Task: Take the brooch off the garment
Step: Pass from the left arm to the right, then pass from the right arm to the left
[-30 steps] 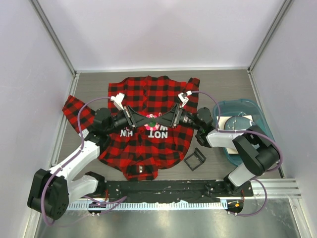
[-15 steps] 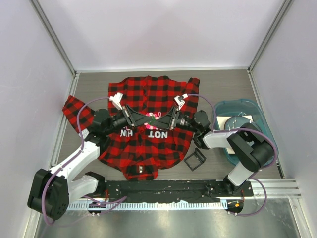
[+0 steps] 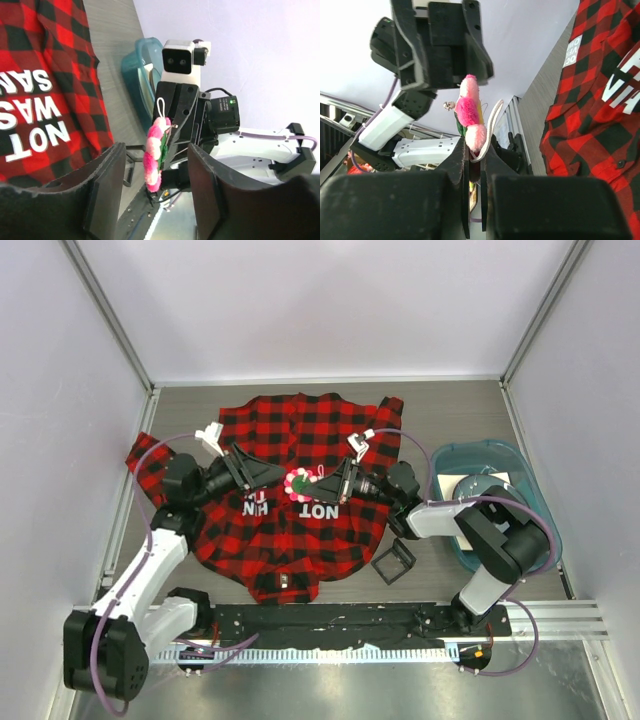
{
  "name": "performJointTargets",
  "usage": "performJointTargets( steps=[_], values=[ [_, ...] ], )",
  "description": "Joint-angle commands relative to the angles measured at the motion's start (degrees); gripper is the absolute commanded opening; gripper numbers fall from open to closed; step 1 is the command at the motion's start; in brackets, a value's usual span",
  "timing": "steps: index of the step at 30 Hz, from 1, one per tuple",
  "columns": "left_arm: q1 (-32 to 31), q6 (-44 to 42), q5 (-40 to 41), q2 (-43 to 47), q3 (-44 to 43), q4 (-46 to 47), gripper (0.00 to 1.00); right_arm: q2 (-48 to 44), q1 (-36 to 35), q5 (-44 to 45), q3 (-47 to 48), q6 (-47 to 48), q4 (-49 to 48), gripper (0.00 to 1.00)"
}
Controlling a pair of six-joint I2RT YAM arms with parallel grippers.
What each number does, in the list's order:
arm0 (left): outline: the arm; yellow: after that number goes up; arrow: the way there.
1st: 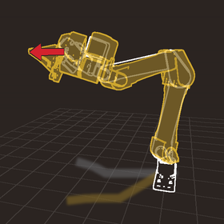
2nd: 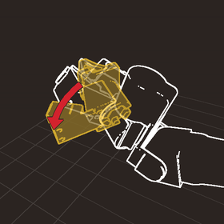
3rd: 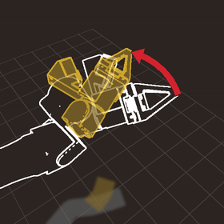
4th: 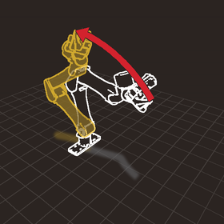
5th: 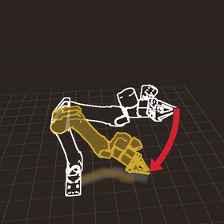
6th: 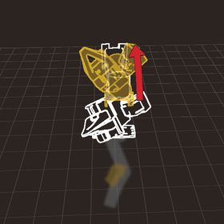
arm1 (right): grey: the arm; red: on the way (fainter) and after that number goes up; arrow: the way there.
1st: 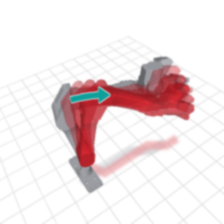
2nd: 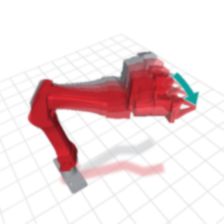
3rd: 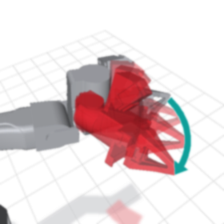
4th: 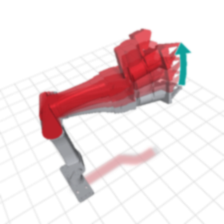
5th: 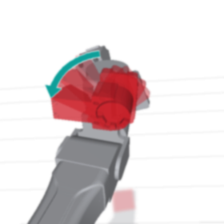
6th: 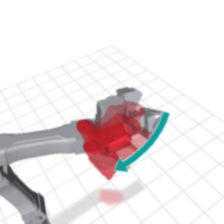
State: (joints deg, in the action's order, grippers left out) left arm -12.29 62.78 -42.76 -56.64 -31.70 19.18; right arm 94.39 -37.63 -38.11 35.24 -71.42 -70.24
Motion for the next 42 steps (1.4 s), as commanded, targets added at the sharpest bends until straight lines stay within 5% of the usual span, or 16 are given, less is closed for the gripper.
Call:
performJointTargets(
  steps=[1,6,14,18,20,23,27,31,42],
  values=[
    [2.1,-8.5,-2.9,2.3,-6.8,-12.7,0.83,-0.1,0.4,-0.4,1.0,4.7,1.6,0.01],
    [0.8,-12.3,-3.7,1.1,-15.2,-19.0,0.84,-0.3,0.4,0.1,3.3,9.1,10.8,0.01],
    [-5.2,-15.5,2.0,-5.2,-22.0,-26.6,0.59,-2.2,0.4,-0.8,5.9,10.1,16.3,0.01],
    [-4.6,-17.5,0.7,-8.0,-22.2,-28.5,0.74,-0.9,0.6,-5.3,6.4,7.4,12.3,0.01],
    [-2.8,-17.0,-2.7,-9.6,-23.1,-28.7,0.72,0.4,1.0,-9.7,6.2,4.1,7.0,0.01],
    [-0.4,-14.0,-5.4,-9.9,-22.5,-27.0,0.68,4.6,1.9,-14.6,6.2,-6.0,-7.3,0.01],
    [0.1,-9.6,-9.0,-8.9,-19.4,-21.7,0.83,9.1,2.6,-16.8,6.6,-14.4,-20.9,0.01],
    [0.5,-2.2,-11.6,-7.2,-14.2,-11.7,0.81,9.9,2.6,-16.3,6.7,-15.0,-20.8,0.01],
    [0.8,-2.7,-9.8,-8.0,-12.9,-14.5,0.81,8.4,2.8,-16.4,6.9,-16.3,-20.3,0.01]
  ],
)
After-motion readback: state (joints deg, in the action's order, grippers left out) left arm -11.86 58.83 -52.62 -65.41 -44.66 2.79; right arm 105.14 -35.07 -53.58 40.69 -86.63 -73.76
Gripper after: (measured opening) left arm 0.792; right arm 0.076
